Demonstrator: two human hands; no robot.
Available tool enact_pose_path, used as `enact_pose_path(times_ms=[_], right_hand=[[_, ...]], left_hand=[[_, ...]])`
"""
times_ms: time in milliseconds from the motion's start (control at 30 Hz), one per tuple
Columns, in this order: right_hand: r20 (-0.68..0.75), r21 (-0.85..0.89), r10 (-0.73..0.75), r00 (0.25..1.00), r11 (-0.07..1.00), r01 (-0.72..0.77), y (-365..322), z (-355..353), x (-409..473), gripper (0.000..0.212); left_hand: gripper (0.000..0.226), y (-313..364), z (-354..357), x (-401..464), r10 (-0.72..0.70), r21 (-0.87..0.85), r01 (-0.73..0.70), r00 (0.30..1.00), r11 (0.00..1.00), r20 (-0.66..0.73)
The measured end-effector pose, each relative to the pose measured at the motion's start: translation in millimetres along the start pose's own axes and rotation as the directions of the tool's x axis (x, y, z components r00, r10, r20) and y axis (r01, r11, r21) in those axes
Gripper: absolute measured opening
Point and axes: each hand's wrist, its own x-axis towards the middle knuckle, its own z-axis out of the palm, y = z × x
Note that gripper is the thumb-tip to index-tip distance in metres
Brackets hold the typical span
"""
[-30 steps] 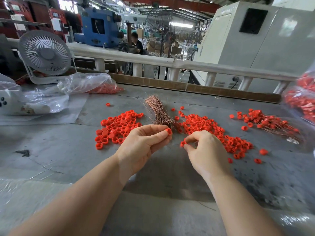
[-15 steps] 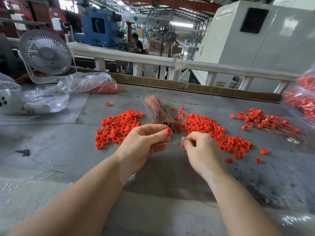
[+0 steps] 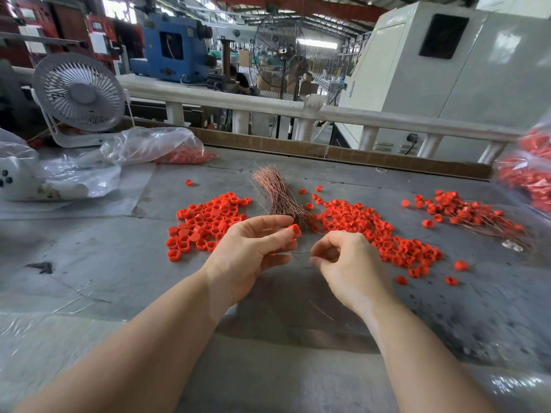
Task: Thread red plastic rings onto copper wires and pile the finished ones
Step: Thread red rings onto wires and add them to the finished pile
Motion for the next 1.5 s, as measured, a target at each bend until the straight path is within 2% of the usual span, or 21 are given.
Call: enact_pose_path(times_ms=[200, 367, 433, 533, 633, 733, 900, 1133, 1300, 1500], right_hand=[[-0.139, 0.192, -0.031, 0.990, 0.980, 0.057, -0.6, -2.5, 2.3, 0.030], [-0.198, 0.254, -0.073, 0.977, 0.959, 0.123, -1.8, -3.4, 3.1, 0.023], [-0.227, 0.252, -0.106, 0.968, 0.954, 0.164, -3.5, -3.9, 2.8, 0.019], [-0.246, 0.282, -0.145, 0.958, 0.935, 0.214, -6.0, -3.8, 1.6, 0.017], [-0.226, 0.376, -0.097, 0.969, 0.909, 0.179, -5.6, -3.0, 2.5, 0.018], [-0.214, 0.395, -0.076, 0.974, 0.905, 0.158, -3.9, -3.8, 3.9, 0.025], [-0.145, 0.342, -0.064, 0.987, 0.933, 0.110, -1.2, -1.0, 3.8, 0.027], [0.008, 0.038, 0.003, 1.000, 0.999, -0.003, 0.0, 1.7, 0.1, 0.014], [0.083, -0.158, -0.026, 0.996, 0.987, 0.039, -3.6, 0.9, -3.3, 0.016], [0.087, -0.201, -0.119, 0.989, 0.970, 0.134, -2.6, 5.0, -3.0, 0.004]], left_hand=[[0.013, -4.3, 1.3, -0.5, -0.007, 0.126, -0.002, 0.998, 0.992, 0.070], [0.009, -6.7, 2.0, -1.6, 0.025, 0.345, -0.061, 0.994, 0.937, 0.107], [0.009, -6.4, 2.1, -2.2, 0.022, 0.383, -0.073, 0.990, 0.921, 0.136], [0.011, -6.7, 3.2, -2.6, 0.010, 0.352, -0.072, 0.985, 0.933, 0.175], [0.011, -7.1, 2.7, -1.3, 0.015, 0.271, -0.058, 0.987, 0.961, 0.157], [0.011, -6.8, 2.5, -0.6, 0.017, 0.217, -0.049, 0.989, 0.975, 0.147], [0.012, -6.7, 1.8, -0.8, 0.018, 0.195, -0.041, 0.992, 0.980, 0.122], [0.011, -5.2, 0.3, 2.4, 0.047, 0.111, -0.046, 0.999, 0.993, -0.003], [0.011, -5.0, 1.3, 1.5, 0.036, 0.106, -0.037, 0.999, 0.994, 0.007], [0.014, -2.1, 3.4, -0.6, 0.023, 0.052, -0.023, 1.000, 0.998, 0.010]])
